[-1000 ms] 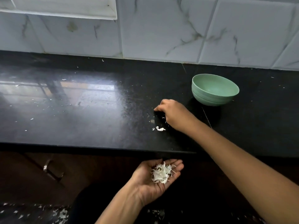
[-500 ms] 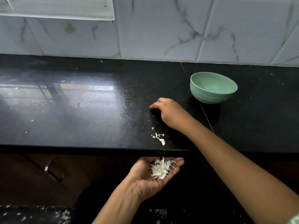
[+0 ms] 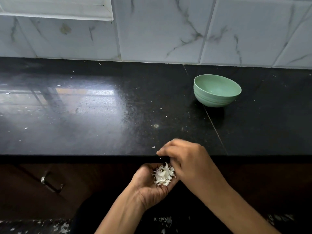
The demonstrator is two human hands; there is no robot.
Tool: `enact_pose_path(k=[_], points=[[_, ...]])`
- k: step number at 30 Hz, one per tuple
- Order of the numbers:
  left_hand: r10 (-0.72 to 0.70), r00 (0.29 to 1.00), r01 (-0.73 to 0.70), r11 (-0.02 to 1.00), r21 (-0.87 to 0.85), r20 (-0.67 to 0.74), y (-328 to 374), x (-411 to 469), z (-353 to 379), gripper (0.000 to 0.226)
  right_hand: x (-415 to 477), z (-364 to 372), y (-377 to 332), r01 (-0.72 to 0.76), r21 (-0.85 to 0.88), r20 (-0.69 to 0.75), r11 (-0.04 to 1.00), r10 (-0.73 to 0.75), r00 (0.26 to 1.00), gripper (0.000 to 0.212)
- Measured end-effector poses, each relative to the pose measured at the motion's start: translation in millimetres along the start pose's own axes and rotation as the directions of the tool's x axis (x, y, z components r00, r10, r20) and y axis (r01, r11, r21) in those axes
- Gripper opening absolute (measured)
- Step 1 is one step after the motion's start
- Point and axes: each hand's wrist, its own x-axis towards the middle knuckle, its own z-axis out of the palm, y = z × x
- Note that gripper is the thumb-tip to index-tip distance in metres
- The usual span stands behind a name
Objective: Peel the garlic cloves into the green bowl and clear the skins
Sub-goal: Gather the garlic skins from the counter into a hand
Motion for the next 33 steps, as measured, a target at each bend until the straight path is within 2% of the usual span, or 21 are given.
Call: enact_pose_path(k=[3,5,7,9,12,17,20,22,26,28,30,31,33], points=[[0.028,1.0,-0.028,0.999,0.038,-0.006,-0.7,0.0,0.8,0.033,12.7,-4.5,4.6,-0.091,0.077,0.028,0.993,0.089,0.996,0.031],[0.019,0.998,-0.014,0.995,0.098,-0.052,2.1,3.2,-3.3,0.038,40.3,-2.5,16.7,-0.136,0.099,-0.006,0.986,0.138,0.99,0.038],[0.004,0.996,0.005,0.994,0.107,-0.089,4.0,6.0,-7.4,0.043,83.9,3.8,38.9,-0.187,0.021,-0.013,0.982,0.188,0.982,0.04],[0.002,0.996,0.007,0.995,0.103,-0.094,4.7,6.2,-8.4,0.043,127.4,12.5,61.2,-0.226,-0.082,0.054,0.971,0.231,0.972,0.045],[0.012,0.994,-0.002,0.995,0.099,-0.104,4.7,5.2,-9.6,0.043,156.0,26.4,72.0,-0.194,-0.201,0.178,0.96,0.23,0.957,0.051],[0.035,0.992,-0.024,0.996,0.091,-0.119,5.6,2.2,-8.2,0.041,108.3,30.8,32.3,0.013,-0.273,0.215,0.962,0.048,0.976,0.041],[0.05,0.994,-0.045,0.998,0.05,-0.096,3.7,1.0,-4.9,0.036,52.4,28.6,7.2,0.104,-0.279,0.156,0.955,-0.062,0.986,0.032],[0.037,0.994,-0.034,0.999,0.031,-0.102,4.7,-0.4,-5.9,0.031,23.3,25.6,-5.8,0.115,-0.22,0.116,0.969,-0.091,0.989,0.026],[0.035,0.993,-0.036,0.999,-0.009,-0.111,5.0,-3.1,-7.5,0.011,-3.9,17.2,-17.5,0.078,-0.104,0.168,0.992,-0.059,0.984,0.033],[0.026,0.996,-0.028,1.0,-0.012,-0.09,3.4,-4.0,-5.5,0.008,-2.9,12.3,-14.5,0.035,-0.069,0.071,0.997,-0.03,0.997,0.024],[0.01,0.997,-0.01,1.0,-0.002,-0.078,2.4,-4.8,-2.1,0.017,0.7,9.3,-11.5,0.01,-0.032,-0.018,0.999,-0.01,1.0,0.007],[-0.005,0.998,0.003,1.0,-0.027,-0.062,3.1,-5.5,-2.4,0.024,2.5,7.6,-13.2,0.003,-0.021,-0.018,1.0,-0.003,1.0,0.005],[-0.013,0.999,0.011,0.998,-0.054,-0.033,3.7,-5.3,-1.7,0.029,7.7,3.0,-13.8,-0.016,-0.003,0.049,1.0,0.016,0.999,0.019]])
